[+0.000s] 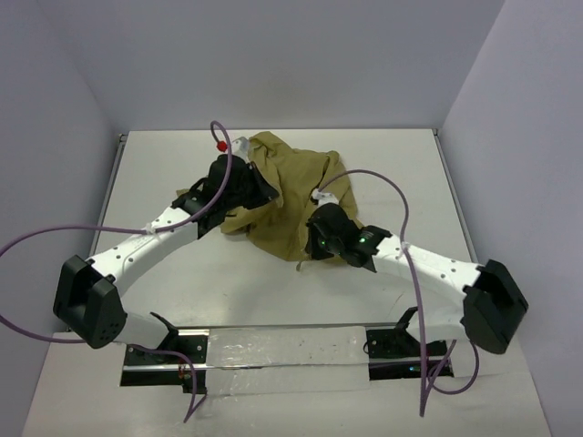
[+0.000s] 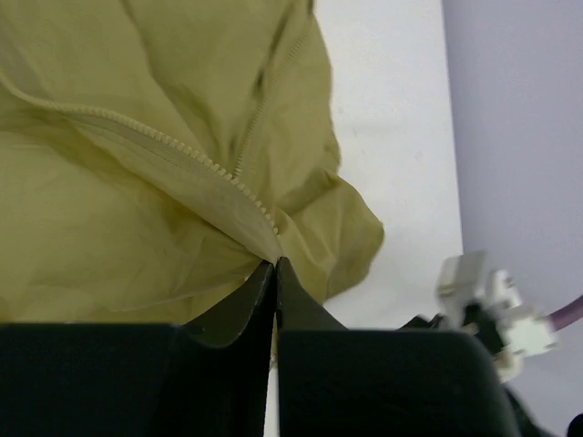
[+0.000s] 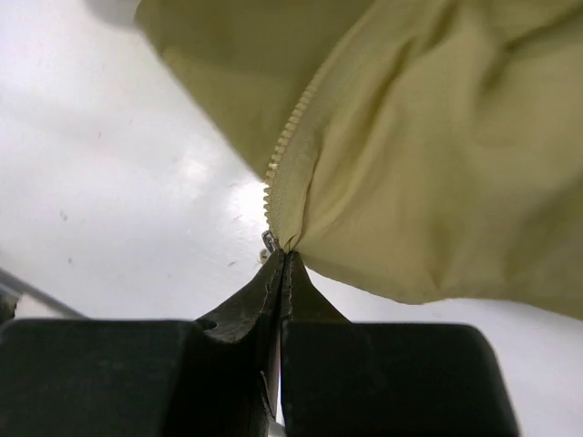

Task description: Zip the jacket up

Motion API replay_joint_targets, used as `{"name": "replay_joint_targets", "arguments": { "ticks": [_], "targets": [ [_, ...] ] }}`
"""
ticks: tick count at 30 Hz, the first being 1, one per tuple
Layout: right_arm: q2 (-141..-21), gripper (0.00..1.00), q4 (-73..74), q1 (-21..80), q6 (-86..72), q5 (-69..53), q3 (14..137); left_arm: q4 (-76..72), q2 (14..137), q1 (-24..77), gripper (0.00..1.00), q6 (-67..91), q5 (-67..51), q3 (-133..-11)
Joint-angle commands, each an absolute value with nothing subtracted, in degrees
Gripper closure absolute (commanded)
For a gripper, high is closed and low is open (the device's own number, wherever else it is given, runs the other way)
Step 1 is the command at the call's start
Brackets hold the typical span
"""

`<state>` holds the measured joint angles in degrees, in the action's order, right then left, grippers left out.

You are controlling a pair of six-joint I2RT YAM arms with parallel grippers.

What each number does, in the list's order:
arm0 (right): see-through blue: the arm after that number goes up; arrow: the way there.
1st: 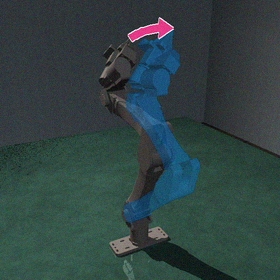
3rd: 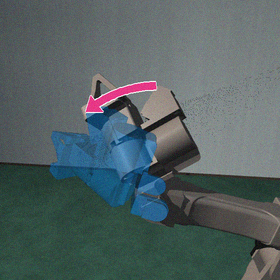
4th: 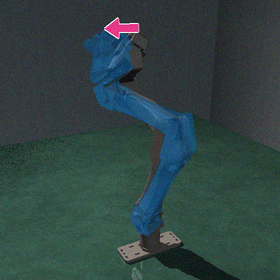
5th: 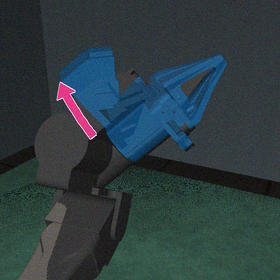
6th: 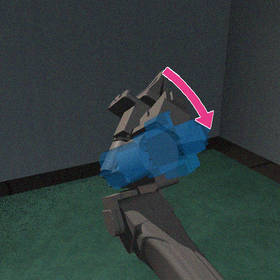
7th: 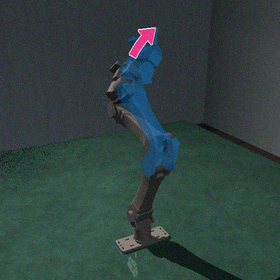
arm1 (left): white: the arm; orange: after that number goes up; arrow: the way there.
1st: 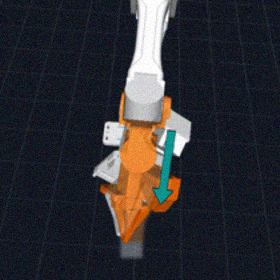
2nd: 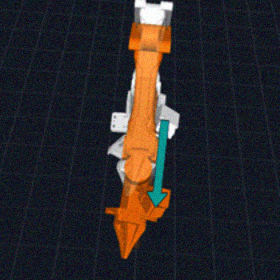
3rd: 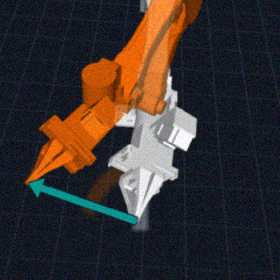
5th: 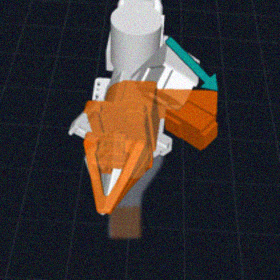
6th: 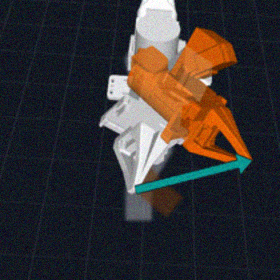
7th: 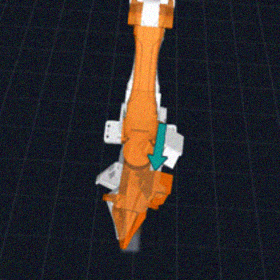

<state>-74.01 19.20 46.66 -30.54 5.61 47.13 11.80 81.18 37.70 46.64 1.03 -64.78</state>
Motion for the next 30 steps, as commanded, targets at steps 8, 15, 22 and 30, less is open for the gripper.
{"name": "replay_joint_targets", "arguments": {
  "ticks": [8,15,22,30],
  "targets": [
    [-58.5,1.0,22.7,33.7,-33.7,11.3,37.3,10.2,88.2,43.7,0.15,42.5,-8.5,-64.4],
    [-59.0,1.0,22.3,31.9,-33.4,11.8,38.0,16.7,91.3,49.1,0.31,42.7,2.0,-65.7],
    [-60.6,1.0,21.6,31.8,-33.3,10.9,38.8,24.1,99.2,52.8,0.37,45.4,12.6,-69.3],
    [-60.0,1.0,22.1,31.7,-32.9,11.5,38.7,20.7,103.7,53.3,0.43,49.5,15.8,-70.4]
  ]
}}
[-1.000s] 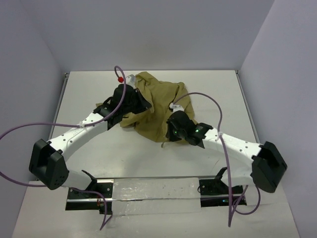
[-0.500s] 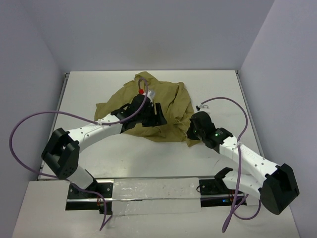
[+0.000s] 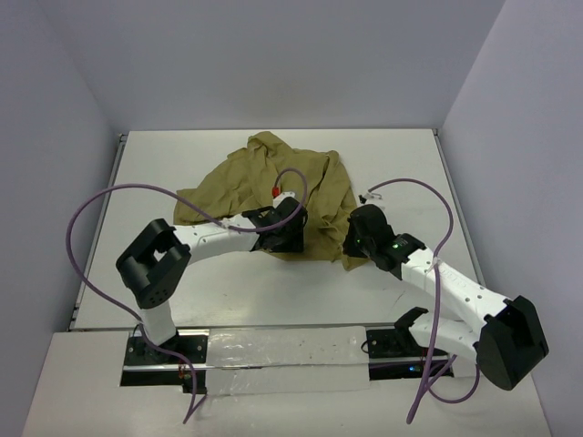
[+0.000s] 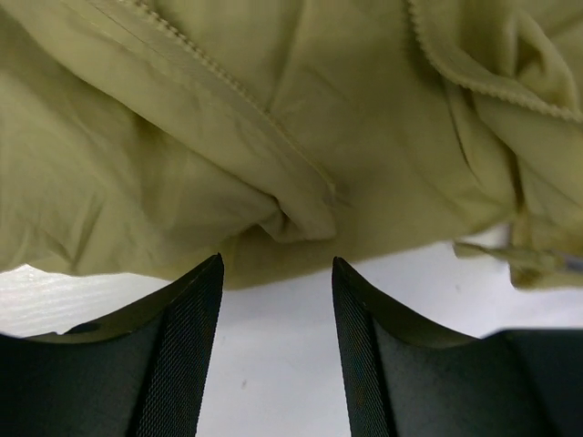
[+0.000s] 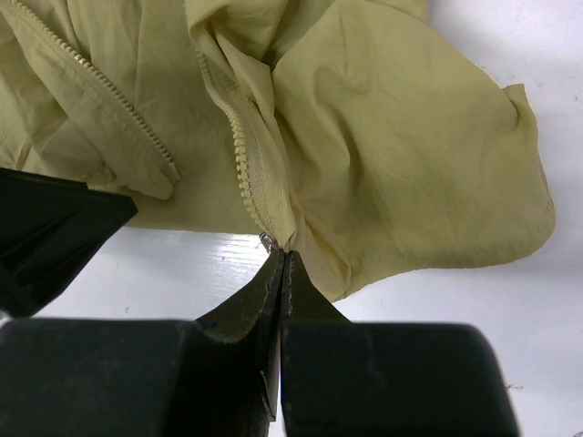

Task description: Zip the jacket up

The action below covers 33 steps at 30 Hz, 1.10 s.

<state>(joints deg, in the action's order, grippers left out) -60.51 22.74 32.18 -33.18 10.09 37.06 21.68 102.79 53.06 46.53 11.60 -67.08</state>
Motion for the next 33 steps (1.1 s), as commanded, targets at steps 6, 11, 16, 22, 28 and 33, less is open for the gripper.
{"name": "replay_joint_targets", "arguments": {
  "ticks": [6,11,16,22,28,33],
  "targets": [
    [-60.7,1.0,21.8,31.6,-32.6,11.0,39.0,20.3,105.1,53.4,0.45,51.8,17.6,-71.8],
    [-60.9,1.0,21.6,31.6,-32.3,10.8,39.2,23.0,108.0,53.6,0.45,52.9,18.6,-74.5],
    [-60.8,1.0,20.7,31.6,-32.3,9.3,38.3,23.0,108.9,54.1,0.45,54.3,17.8,-74.5],
    [-60.5,1.0,20.0,31.6,-32.6,9.2,37.5,24.4,109.9,54.5,0.52,56.2,18.1,-75.0],
    [-60.1,1.0,20.1,31.6,-32.3,9.7,37.4,25.0,111.0,54.5,0.56,56.3,18.0,-75.8],
    [-60.4,1.0,19.9,31.6,-32.3,9.6,37.3,25.7,111.5,54.5,0.61,56.2,18.4,-76.7]
  ]
}}
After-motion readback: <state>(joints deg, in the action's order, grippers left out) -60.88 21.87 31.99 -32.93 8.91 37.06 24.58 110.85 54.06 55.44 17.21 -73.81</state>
